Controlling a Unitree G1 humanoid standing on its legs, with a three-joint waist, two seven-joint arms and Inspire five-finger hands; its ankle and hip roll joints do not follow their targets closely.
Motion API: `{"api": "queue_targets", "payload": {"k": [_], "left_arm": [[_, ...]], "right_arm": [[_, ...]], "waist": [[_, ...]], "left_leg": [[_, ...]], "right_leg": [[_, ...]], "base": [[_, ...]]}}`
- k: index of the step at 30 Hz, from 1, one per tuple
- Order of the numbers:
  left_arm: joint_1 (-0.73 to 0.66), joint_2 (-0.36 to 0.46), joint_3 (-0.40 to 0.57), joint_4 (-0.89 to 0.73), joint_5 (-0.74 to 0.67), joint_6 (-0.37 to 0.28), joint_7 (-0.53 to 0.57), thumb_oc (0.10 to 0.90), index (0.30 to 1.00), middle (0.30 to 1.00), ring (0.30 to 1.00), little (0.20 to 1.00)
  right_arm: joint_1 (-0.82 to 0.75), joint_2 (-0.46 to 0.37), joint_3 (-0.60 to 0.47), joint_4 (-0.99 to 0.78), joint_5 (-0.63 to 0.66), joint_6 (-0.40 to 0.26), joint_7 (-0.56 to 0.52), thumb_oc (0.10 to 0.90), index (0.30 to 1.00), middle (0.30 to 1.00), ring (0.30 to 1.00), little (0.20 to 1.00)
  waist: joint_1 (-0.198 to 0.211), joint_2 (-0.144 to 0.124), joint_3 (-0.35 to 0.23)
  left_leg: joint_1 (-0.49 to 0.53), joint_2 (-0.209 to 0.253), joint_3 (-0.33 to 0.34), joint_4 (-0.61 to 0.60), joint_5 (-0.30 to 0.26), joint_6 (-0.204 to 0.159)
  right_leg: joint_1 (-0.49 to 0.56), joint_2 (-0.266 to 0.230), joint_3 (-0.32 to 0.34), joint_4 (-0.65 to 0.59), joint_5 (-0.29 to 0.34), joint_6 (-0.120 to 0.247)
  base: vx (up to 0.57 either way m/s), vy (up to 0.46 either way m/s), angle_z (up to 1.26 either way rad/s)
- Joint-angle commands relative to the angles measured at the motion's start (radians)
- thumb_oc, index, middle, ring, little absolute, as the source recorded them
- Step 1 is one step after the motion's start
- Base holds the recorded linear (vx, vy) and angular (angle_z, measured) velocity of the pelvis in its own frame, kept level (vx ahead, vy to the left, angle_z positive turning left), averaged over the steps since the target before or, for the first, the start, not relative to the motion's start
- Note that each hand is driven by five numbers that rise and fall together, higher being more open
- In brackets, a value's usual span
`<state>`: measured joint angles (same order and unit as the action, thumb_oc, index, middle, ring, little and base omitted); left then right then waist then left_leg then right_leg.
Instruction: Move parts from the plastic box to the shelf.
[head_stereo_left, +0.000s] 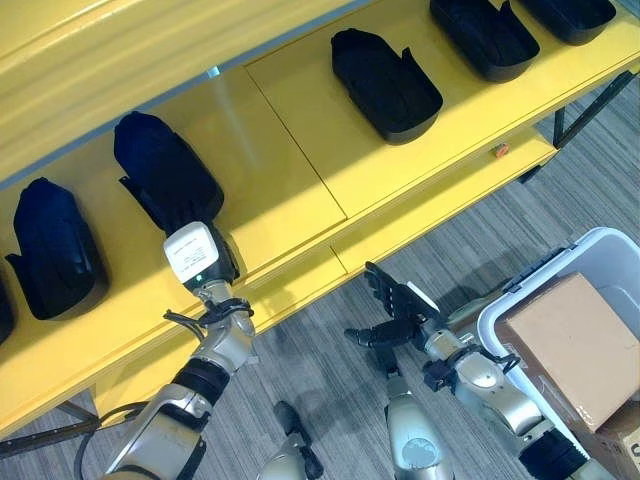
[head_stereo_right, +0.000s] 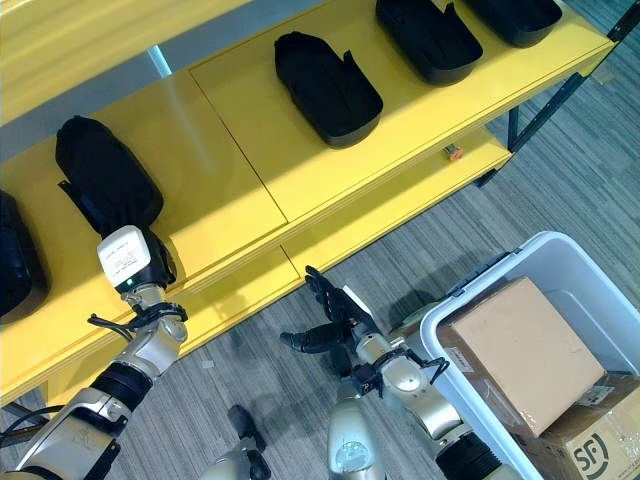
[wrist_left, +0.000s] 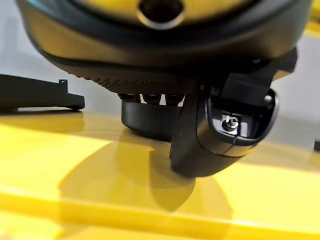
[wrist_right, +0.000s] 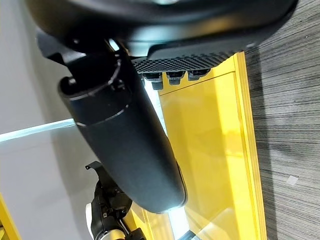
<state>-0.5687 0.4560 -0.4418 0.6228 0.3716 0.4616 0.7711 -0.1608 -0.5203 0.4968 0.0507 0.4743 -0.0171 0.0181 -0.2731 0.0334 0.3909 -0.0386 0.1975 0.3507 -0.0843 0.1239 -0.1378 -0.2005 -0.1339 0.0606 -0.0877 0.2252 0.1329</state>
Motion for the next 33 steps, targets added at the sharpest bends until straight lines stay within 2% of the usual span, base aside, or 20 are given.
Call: {"api": "queue_targets", "payload": {"k": [1,9,11,15,25,33], "left_arm": [[-0.047,0.072,-0.033,0.1,0.088,0.025,-0.098,0.9,1.0,1.0,1.0,1.0],[-0.064,0.078,-0.09,0.189,0.135,-0.004,-0.187,0.9,1.0,1.0,1.0,1.0],[-0.043,0.046,-0.122,0.243,0.117,-0.023,-0.226,0.9,1.0,1.0,1.0,1.0],[0.006,0.012,-0.13,0.241,0.114,-0.043,-0.252,0.9,1.0,1.0,1.0,1.0],[0.149,-0.031,-0.116,0.156,0.107,-0.05,-0.239,0.9,1.0,1.0,1.0,1.0],[0.16,-0.034,-0.113,0.164,0.109,-0.046,-0.23,0.9,1.0,1.0,1.0,1.0]], "right_arm": [[-0.063,0.025,-0.018,-0.096,0.0,-0.063,0.043,0.9,1.0,1.0,1.0,1.0],[-0.058,0.002,-0.023,-0.107,-0.011,-0.053,0.071,0.9,1.0,1.0,1.0,1.0],[-0.058,-0.005,-0.022,-0.111,-0.017,-0.048,0.075,0.9,1.0,1.0,1.0,1.0],[-0.044,-0.008,-0.034,-0.132,-0.024,-0.034,0.078,0.9,1.0,1.0,1.0,1.0],[-0.006,-0.007,-0.06,-0.15,-0.03,-0.047,0.067,0.9,1.0,1.0,1.0,1.0],[-0.005,-0.004,-0.061,-0.155,-0.03,-0.039,0.06,0.9,1.0,1.0,1.0,1.0]], "waist": [[-0.028,-0.026,-0.024],[-0.051,-0.007,-0.026],[-0.059,0.0,-0.028],[-0.058,0.005,-0.027],[-0.028,0.01,-0.025],[-0.023,0.009,-0.03]], "left_leg": [[0.052,0.054,-0.008,-0.003,-0.048,-0.022],[0.065,0.045,0.01,-0.003,-0.05,-0.022],[0.071,0.042,0.018,-0.003,-0.051,-0.023],[0.075,0.039,0.017,-0.003,-0.051,-0.02],[0.071,0.037,-0.005,-0.003,-0.052,-0.013],[0.07,0.038,-0.008,-0.003,-0.052,-0.012]], "right_leg": [[0.043,-0.052,-0.006,0.0,-0.088,0.046],[0.045,-0.055,0.007,0.0,-0.088,0.05],[0.045,-0.055,0.013,0.0,-0.088,0.052],[0.047,-0.055,0.015,0.0,-0.089,0.054],[0.056,-0.06,-0.006,0.0,-0.092,0.053],[0.058,-0.06,-0.011,0.0,-0.092,0.052]], "base": [[0.01,0.044,-0.11],[0.01,0.057,-0.04],[0.02,0.062,-0.13],[0.01,0.021,-0.05],[0.0,-0.002,0.0],[0.0,-0.002,0.02]]}}
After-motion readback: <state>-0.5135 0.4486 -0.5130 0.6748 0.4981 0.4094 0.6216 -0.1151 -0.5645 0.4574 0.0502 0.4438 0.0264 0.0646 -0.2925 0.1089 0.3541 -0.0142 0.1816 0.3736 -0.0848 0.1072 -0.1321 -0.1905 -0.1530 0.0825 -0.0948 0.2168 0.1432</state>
